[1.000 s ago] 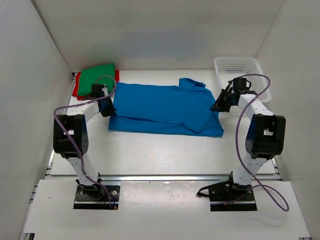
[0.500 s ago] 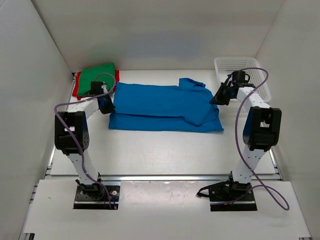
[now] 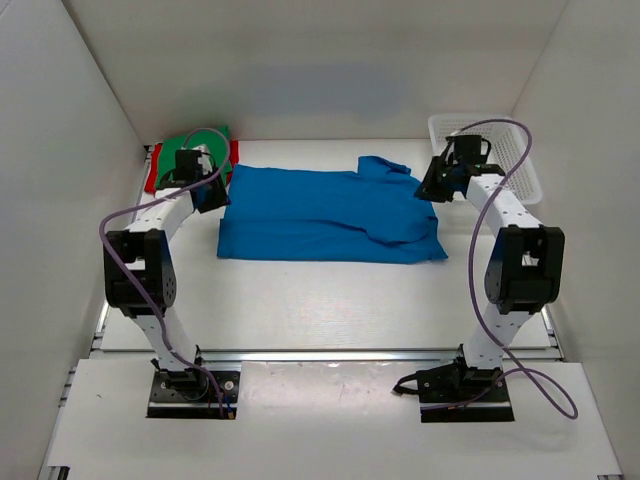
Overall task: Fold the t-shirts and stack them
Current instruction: Fold the flattened tshirt in 1/3 of the way, then grap the side of the flattened tshirt furthest away from the robot with both arms
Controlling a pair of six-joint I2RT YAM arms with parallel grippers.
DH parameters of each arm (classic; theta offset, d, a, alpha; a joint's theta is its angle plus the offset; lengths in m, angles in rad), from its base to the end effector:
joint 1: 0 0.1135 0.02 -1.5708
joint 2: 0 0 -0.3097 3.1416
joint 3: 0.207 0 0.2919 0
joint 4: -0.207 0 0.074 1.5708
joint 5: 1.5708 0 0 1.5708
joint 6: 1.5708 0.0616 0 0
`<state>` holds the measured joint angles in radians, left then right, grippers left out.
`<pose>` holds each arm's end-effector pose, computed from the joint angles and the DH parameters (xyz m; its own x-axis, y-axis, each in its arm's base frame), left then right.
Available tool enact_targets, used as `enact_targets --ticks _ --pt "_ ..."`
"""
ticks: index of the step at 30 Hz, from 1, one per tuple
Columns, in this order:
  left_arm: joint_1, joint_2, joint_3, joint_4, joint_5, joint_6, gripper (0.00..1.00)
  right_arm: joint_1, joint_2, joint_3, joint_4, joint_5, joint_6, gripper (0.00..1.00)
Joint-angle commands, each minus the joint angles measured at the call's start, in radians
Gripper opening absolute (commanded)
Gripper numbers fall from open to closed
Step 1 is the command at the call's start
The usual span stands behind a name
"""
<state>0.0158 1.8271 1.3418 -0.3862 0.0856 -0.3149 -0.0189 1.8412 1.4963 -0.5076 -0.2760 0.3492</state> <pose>0.4663 0.0021 0.2293 -0.7397 -0.3203 -0.5918 -0.1996 0.9443 -0.2616 0.4798 0.0077 0.2715 -0.7625 0.3437 -0.5482 0.1062 0.9022 0.4180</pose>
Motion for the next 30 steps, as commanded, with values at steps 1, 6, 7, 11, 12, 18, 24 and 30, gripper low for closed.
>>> enact_targets --ticks 1,6,7,11,12,18,24,30 --pt "-0.066 -0.081 -0.087 0.004 0.0 0.042 0.48 0.053 -0.082 -0.103 0.055 -0.009 -0.026 0.15" --pt "-0.134 0.013 -0.087 -0.057 -0.026 0.033 0.46 0.144 -0.083 -0.251 0.148 -0.035 -0.001 0.0" --pt "-0.152 0.047 -0.066 -0.063 -0.039 0.034 0.46 0.149 -0.071 -0.267 0.165 -0.032 0.005 0.0" --pt "-0.191 0.116 -0.038 -0.135 -0.07 0.04 0.47 0.171 -0.027 -0.32 0.192 -0.006 0.019 0.0" --pt "-0.192 0.116 -0.052 -0.134 -0.076 0.031 0.47 0.168 -0.017 -0.326 0.195 -0.011 0.023 0.0" --pt "-0.217 0.077 -0.168 -0.158 -0.084 0.028 0.47 0.191 -0.022 -0.418 0.127 0.026 0.034 0.0" --pt "-0.258 -0.06 -0.314 -0.233 -0.071 0.033 0.47 0.209 -0.161 -0.609 0.08 0.021 0.059 0.0" --pt "-0.298 -0.361 -0.587 -0.264 -0.075 0.005 0.46 0.289 -0.394 -0.824 0.038 0.001 0.116 0.0"
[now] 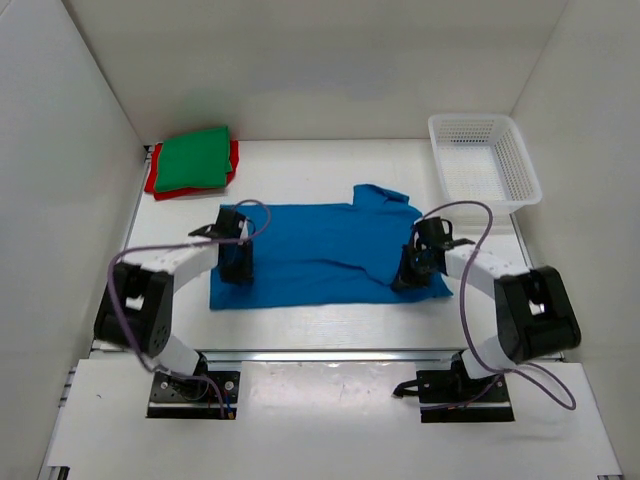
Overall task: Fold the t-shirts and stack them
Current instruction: Grap the side of the flattened tshirt furthest away from the robot with both arms
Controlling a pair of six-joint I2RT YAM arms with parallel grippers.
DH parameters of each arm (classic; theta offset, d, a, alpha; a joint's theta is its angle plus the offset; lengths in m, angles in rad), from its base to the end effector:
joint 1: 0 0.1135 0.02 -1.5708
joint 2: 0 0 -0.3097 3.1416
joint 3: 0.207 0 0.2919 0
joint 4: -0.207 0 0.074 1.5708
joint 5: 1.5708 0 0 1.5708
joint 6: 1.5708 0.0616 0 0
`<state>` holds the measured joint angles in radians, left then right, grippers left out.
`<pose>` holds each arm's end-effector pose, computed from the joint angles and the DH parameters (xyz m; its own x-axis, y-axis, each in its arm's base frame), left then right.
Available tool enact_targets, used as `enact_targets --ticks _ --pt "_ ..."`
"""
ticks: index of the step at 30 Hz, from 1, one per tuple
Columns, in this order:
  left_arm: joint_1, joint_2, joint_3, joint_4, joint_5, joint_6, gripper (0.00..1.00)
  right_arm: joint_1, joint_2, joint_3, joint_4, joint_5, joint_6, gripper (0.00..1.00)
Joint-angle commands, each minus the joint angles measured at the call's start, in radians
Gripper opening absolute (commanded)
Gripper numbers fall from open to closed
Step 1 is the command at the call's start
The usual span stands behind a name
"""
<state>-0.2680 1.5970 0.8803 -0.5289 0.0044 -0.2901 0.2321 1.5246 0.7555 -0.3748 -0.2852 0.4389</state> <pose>0.3145 -0.0867 0.1522 -0.9517 -0.0353 -0.3050 -0.0063 0.9954 -0.0954 0.2956 0.0877 0.1461 -0.9439 0.1959 -0.2660 0.0740 0.9101 0.4078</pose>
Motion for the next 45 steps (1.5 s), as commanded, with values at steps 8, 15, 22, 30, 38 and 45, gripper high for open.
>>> enact_targets --ticks 8,15,22,30,38,45 --pt "0.03 -0.472 -0.155 -0.197 0.019 -0.064 0.38 0.004 -0.397 -0.157 -0.176 -0.026 -0.005 0.0" --pt "0.122 -0.47 0.015 -0.088 0.013 0.052 0.46 -0.036 -0.399 0.051 -0.139 -0.045 -0.08 0.04" --pt "0.222 -0.065 0.259 -0.006 -0.001 0.065 0.39 -0.06 -0.092 0.341 -0.118 -0.016 -0.14 0.21" --pt "0.253 0.253 0.492 0.026 -0.052 0.075 0.59 -0.071 0.247 0.642 -0.165 0.044 -0.19 0.45" --pt "0.257 0.371 0.528 0.041 -0.081 0.086 0.58 -0.057 0.488 0.846 -0.213 0.126 -0.224 0.52" --pt "0.268 0.428 0.559 0.04 -0.095 0.075 0.59 -0.039 0.589 0.941 -0.225 0.222 -0.241 0.52"
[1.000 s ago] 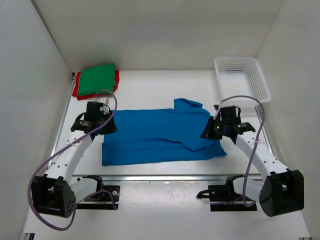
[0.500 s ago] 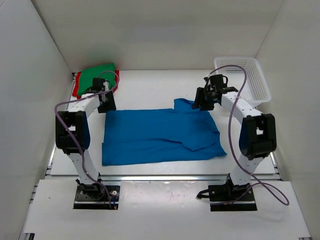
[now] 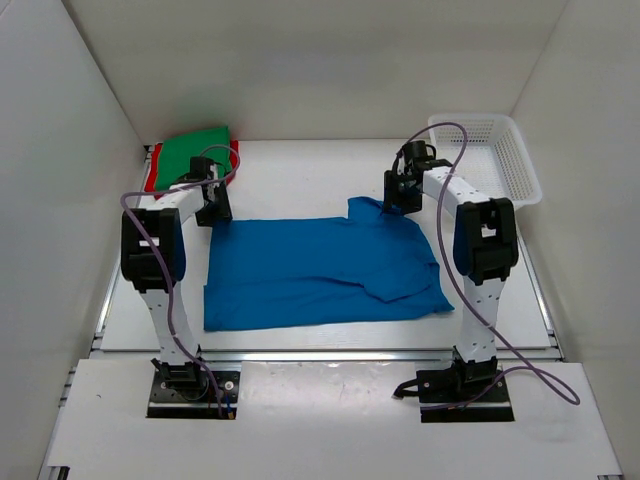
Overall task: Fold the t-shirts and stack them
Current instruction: Grap the side of the flattened tshirt furthest away from the robot with both arms, then fold the other side of the tshirt into a rectangle
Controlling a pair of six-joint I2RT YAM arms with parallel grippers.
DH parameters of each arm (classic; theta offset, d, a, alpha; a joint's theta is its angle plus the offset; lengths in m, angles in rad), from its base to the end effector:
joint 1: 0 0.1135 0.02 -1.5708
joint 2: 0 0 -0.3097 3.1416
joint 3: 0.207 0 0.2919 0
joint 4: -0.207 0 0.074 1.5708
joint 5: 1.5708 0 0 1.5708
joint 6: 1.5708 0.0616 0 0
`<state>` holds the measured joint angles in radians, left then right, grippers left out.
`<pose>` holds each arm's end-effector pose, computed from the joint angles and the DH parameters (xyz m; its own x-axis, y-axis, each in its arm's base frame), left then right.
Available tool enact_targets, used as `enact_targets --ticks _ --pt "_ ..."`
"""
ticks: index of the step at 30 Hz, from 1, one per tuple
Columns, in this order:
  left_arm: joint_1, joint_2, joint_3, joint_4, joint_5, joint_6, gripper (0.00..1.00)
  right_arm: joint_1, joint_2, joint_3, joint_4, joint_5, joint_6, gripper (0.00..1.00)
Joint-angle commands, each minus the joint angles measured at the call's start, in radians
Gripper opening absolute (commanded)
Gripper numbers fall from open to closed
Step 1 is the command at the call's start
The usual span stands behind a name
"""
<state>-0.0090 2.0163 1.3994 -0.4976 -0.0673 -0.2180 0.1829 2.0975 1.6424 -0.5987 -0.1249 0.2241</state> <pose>0.4809 -0.0002 0.1550 -0.8719 -0.2079 -0.4433 -0.2143 0.9761 -0.0364 0.5153 0.1031 0.1921 -0.8870 0.0602 -0.4578 -0.0450 0.9755 0.2154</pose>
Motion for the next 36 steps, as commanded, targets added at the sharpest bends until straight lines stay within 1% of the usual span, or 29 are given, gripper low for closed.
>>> enact_targets --ticks 1,2,3,5,6,7,8,9,11,13,16,20,22,26,29,30,31,32,34,35,36 --pt "0.007 0.012 0.036 0.008 -0.023 0.002 0.59 0.004 0.039 0.074 -0.001 0.062 -0.026 0.52" --pt "0.007 0.019 0.047 0.008 -0.025 0.003 0.59 0.006 0.056 0.091 -0.015 0.059 -0.032 0.51" --pt "0.007 0.024 0.053 0.008 -0.026 0.009 0.57 0.004 0.062 0.1 -0.009 0.062 -0.037 0.51" --pt "0.009 0.038 0.056 0.007 -0.026 0.005 0.51 0.004 0.094 0.122 -0.018 0.067 -0.042 0.51" --pt "0.007 0.045 0.055 0.001 -0.025 0.005 0.48 0.004 0.102 0.131 -0.03 0.076 -0.051 0.48" --pt "0.007 0.056 0.065 -0.005 -0.016 0.006 0.42 0.006 0.117 0.155 -0.024 0.073 -0.049 0.42" --pt "0.007 0.061 0.079 -0.012 -0.005 0.008 0.34 0.006 0.121 0.16 -0.033 0.076 -0.058 0.38" --pt "0.007 0.071 0.091 -0.025 -0.008 0.006 0.27 0.006 0.125 0.174 -0.036 0.077 -0.06 0.24" --pt "0.007 0.085 0.107 -0.033 -0.002 0.011 0.0 0.006 0.124 0.191 -0.041 0.079 -0.065 0.04" --pt "0.009 0.084 0.116 -0.032 0.0 0.015 0.0 0.003 0.116 0.197 -0.049 0.085 -0.069 0.0" --pt "0.004 0.073 0.116 -0.038 -0.014 0.022 0.0 0.004 0.091 0.198 -0.047 0.09 -0.077 0.0" --pt "0.006 0.033 0.128 -0.058 -0.011 0.034 0.0 0.001 0.032 0.22 -0.085 0.08 -0.106 0.0" --pt "0.009 0.009 0.116 -0.064 -0.009 0.04 0.0 0.01 -0.002 0.232 -0.114 0.076 -0.129 0.0" --pt "0.007 -0.057 0.075 -0.055 -0.006 0.043 0.0 0.041 -0.105 0.206 -0.157 0.083 -0.153 0.0" --pt "0.006 -0.116 0.027 -0.047 -0.002 0.049 0.0 0.058 -0.216 0.143 -0.18 0.087 -0.172 0.0" --pt "0.007 -0.14 0.007 -0.047 -0.002 0.055 0.0 0.061 -0.235 0.105 -0.188 0.082 -0.183 0.0" --pt "0.009 -0.168 -0.019 -0.044 -0.005 0.06 0.0 0.063 -0.278 0.049 -0.19 0.08 -0.18 0.01" --pt "0.007 -0.177 -0.031 -0.036 -0.008 0.06 0.0 0.063 -0.327 0.027 -0.196 0.08 -0.186 0.0" --pt "0.007 -0.215 -0.085 -0.036 -0.003 0.065 0.0 0.063 -0.402 -0.102 -0.173 0.07 -0.178 0.0" --pt "0.006 -0.228 -0.098 -0.035 0.0 0.068 0.0 0.055 -0.454 -0.134 -0.171 0.074 -0.178 0.0" --pt "0.007 -0.252 -0.127 -0.027 -0.002 0.065 0.0 0.056 -0.474 -0.197 -0.159 0.067 -0.174 0.0"
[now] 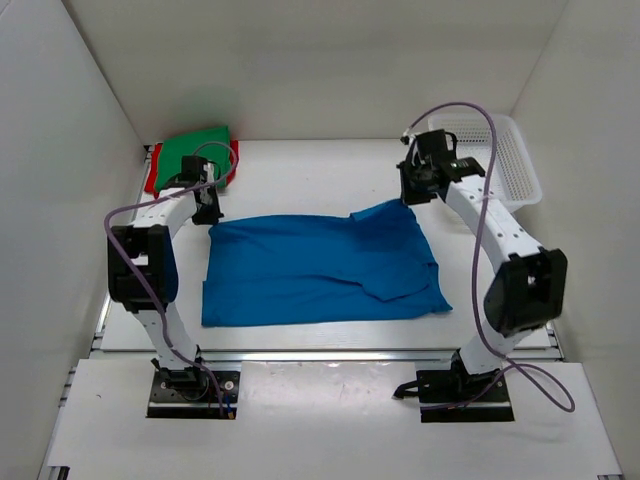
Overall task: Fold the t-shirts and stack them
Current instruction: Fold the other side of the tshirt into a rectangle
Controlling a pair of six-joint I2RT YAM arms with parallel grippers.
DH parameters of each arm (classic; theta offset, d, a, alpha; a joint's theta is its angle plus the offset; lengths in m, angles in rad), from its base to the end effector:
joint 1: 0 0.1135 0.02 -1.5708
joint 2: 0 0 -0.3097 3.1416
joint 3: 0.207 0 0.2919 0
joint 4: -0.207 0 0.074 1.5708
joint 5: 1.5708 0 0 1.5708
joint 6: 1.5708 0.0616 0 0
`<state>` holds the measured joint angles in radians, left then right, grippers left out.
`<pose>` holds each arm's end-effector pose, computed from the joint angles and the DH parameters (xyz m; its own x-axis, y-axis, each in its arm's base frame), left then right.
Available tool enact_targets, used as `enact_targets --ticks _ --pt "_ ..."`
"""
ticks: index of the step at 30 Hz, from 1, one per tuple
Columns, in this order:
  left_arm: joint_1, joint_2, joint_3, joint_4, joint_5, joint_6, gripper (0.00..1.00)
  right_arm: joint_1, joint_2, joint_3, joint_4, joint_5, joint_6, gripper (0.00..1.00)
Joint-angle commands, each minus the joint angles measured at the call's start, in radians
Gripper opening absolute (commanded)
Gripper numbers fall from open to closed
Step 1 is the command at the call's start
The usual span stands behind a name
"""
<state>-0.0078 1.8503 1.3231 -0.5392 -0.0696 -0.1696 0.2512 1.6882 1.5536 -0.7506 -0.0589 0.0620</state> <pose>0.4480 0.0008 0.2007 -0.8585 -0.1617 -0.4866 -0.1732 0.9846 -0.0216 0.4187 0.1112 0.3373 -0.7659 -0.1327 -0.6291 -0.2372 0.9678 0.0847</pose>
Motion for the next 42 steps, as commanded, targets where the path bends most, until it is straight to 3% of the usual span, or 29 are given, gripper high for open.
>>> enact_targets --ticks 1,8,22,30,36,37,38,40,42 --pt "0.008 -0.109 -0.079 0.019 0.002 0.019 0.0 -0.021 -0.105 -0.169 0.009 -0.016 -0.008 0.01" --pt "0.006 -0.255 -0.243 0.045 0.007 0.009 0.0 -0.043 -0.289 -0.389 0.037 -0.052 0.015 0.0" --pt "-0.004 -0.476 -0.453 0.035 -0.013 0.002 0.0 -0.069 -0.419 -0.564 0.057 -0.117 0.045 0.0" --pt "-0.004 -0.525 -0.516 0.019 -0.024 0.004 0.0 -0.069 -0.495 -0.642 0.014 -0.133 0.073 0.0" --pt "-0.004 -0.531 -0.506 -0.047 -0.033 0.01 0.0 -0.036 -0.526 -0.679 -0.107 -0.045 0.122 0.0" --pt "-0.003 -0.534 -0.495 -0.054 -0.039 0.01 0.04 -0.041 -0.542 -0.684 -0.115 -0.044 0.122 0.0" --pt "-0.006 -0.543 -0.495 -0.071 -0.044 0.021 0.23 -0.053 -0.554 -0.679 -0.118 -0.05 0.11 0.01" --pt "-0.009 -0.574 -0.499 -0.088 -0.068 0.028 0.4 -0.079 -0.573 -0.662 -0.136 -0.059 0.117 0.09" --pt "-0.004 -0.588 -0.492 -0.093 -0.093 0.033 0.51 -0.081 -0.587 -0.638 -0.151 -0.061 0.114 0.14"
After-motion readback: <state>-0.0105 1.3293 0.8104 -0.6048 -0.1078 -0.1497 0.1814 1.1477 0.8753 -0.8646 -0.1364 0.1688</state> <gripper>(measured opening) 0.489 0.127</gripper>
